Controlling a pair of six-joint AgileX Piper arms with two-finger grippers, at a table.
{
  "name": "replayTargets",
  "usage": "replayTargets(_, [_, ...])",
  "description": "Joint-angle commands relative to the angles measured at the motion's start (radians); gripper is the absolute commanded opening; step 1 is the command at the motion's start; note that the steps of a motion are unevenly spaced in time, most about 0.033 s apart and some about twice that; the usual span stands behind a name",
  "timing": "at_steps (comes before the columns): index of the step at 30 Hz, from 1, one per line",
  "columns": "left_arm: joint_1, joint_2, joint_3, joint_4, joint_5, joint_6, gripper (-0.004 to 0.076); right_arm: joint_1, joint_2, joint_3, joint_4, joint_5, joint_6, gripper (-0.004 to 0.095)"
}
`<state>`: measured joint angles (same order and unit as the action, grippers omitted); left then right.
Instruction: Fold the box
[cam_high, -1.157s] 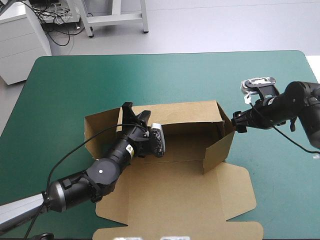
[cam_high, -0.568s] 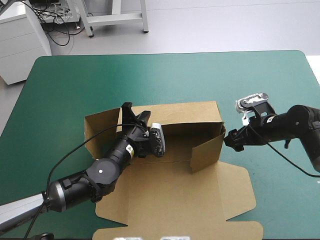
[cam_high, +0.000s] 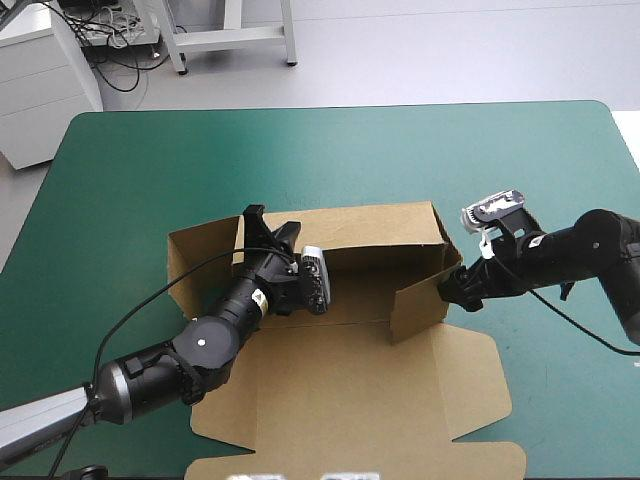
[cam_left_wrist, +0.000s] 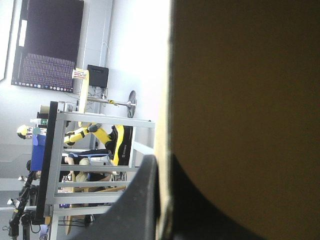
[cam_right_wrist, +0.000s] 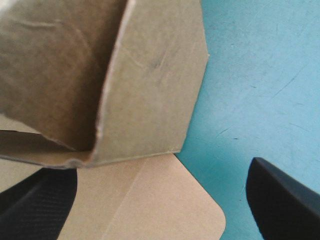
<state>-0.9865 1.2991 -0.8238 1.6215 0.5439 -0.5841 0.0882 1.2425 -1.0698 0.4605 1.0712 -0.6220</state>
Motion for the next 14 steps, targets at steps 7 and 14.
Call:
replayTargets(7, [-0.003,-0.034,-0.028,0.015,-0.001,-0.017,-0.0024,0.065,-0.027,-0.022,0.083,-0.044,-0.07,0.0829])
replayTargets(14, [-0.003,-0.034,-0.028,-0.042,-0.013,0.012,-0.0006,0.127,-0.027,-0.022,0.065,-0.157,-0.078,0.0829])
